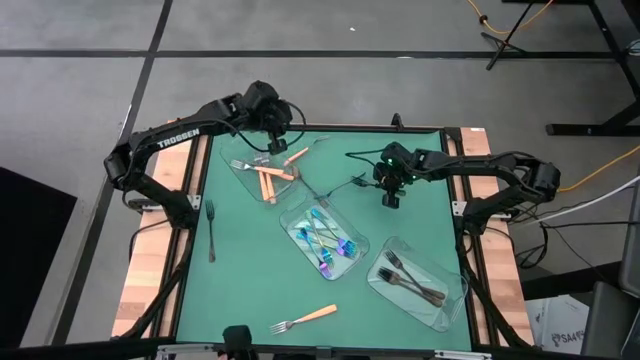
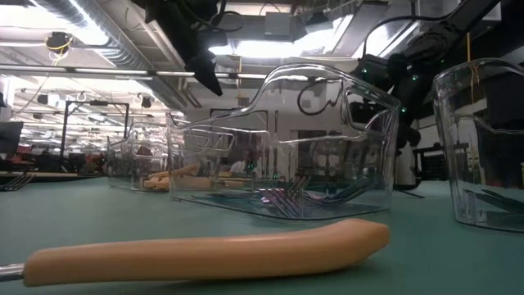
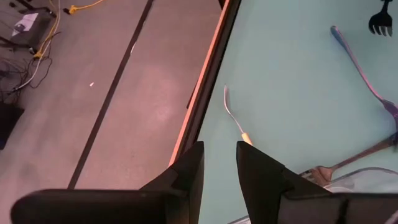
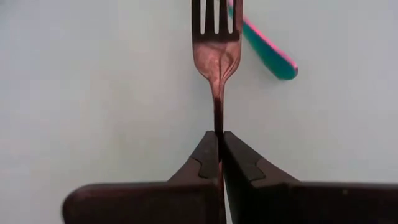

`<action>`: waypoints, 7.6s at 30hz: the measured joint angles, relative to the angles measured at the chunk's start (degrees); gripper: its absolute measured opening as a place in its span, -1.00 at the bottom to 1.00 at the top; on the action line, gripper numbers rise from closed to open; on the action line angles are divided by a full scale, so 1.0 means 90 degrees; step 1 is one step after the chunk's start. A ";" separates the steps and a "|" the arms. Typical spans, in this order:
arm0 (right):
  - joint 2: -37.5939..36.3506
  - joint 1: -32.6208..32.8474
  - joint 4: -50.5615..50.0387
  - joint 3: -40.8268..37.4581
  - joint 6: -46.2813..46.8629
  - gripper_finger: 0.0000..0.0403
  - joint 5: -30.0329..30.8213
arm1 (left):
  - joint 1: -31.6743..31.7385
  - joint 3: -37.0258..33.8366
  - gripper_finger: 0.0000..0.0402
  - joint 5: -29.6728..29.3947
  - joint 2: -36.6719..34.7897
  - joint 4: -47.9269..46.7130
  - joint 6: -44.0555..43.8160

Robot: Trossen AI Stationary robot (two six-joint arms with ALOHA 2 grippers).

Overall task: Sort silverware by color (type)
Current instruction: Put the black fork into the bottom transparent bin, then put the yellow fork into the top transparent bin

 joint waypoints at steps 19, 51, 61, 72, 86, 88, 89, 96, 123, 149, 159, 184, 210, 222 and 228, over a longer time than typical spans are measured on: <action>0.0000 0.0000 -0.1741 0.2035 0.0019 -1.00 0.0022 | 0.0013 0.0002 -0.56 0.0466 0.0015 0.0306 -0.0323; -0.0005 0.2588 -0.4340 0.4241 0.3685 -1.00 -0.0095 | 0.0013 0.0001 -0.56 0.0461 0.0015 0.0287 -0.0321; -0.0005 0.4316 -0.4778 0.4244 0.5654 -1.00 0.0606 | 0.0013 0.0002 -0.56 0.0462 0.0015 0.0284 -0.0321; 0.0027 0.6561 -0.5461 0.4244 0.8436 -1.00 0.1892 | 0.0006 0.0002 -0.56 0.0462 0.0015 0.0233 -0.0323; 0.0187 0.8178 -0.5562 0.3207 1.0577 -1.00 0.2199 | 0.0003 0.0002 -0.56 0.0462 0.0017 0.0235 -0.0323; 0.0187 0.8224 -0.5330 0.2934 1.0594 -1.00 0.2204 | 0.0006 0.0002 -0.56 0.0462 0.0017 0.0236 -0.0323; 0.0188 0.8221 -0.5197 0.2800 1.0592 -1.00 0.2192 | 0.0006 0.0000 -0.56 0.0462 0.0017 0.0236 -0.0323; 0.0192 0.8204 -0.3971 0.1797 1.0571 -1.00 0.2073 | 0.0003 0.0002 -0.56 0.0462 0.0017 0.0239 -0.0326; 0.0189 0.8204 -0.2842 0.0819 1.0561 -0.91 0.1365 | -0.0026 0.0002 -0.56 0.0464 0.0017 0.0256 -0.0345; -0.1198 0.8204 -0.2959 0.0824 1.0110 -0.71 0.1956 | -0.0255 0.0002 -0.56 0.0469 0.0017 0.2320 -0.1170; -0.1951 0.7562 -0.3089 0.0829 0.8810 -0.72 0.2437 | -0.0141 0.0161 -0.56 0.1246 0.0146 0.2914 -0.1490; -0.2030 0.4722 -0.3057 0.0829 0.4786 -0.72 0.2419 | 0.0485 0.3703 -0.56 0.1271 0.3803 -0.1026 -0.1513; -0.2028 0.4534 -0.3054 0.0829 0.4655 -0.72 0.2412 | 0.0483 0.3226 -0.56 0.1278 0.4617 -0.1683 -0.1497; -0.2028 0.4534 -0.3054 0.0829 0.4655 -0.72 0.2412 | 0.0475 0.2442 -0.56 0.1268 0.4617 -0.1356 -0.1488; -0.2028 0.4534 -0.3054 0.0829 0.4655 -0.72 0.2412 | 0.0460 0.2102 -0.56 0.1270 0.4617 -0.0954 -0.1487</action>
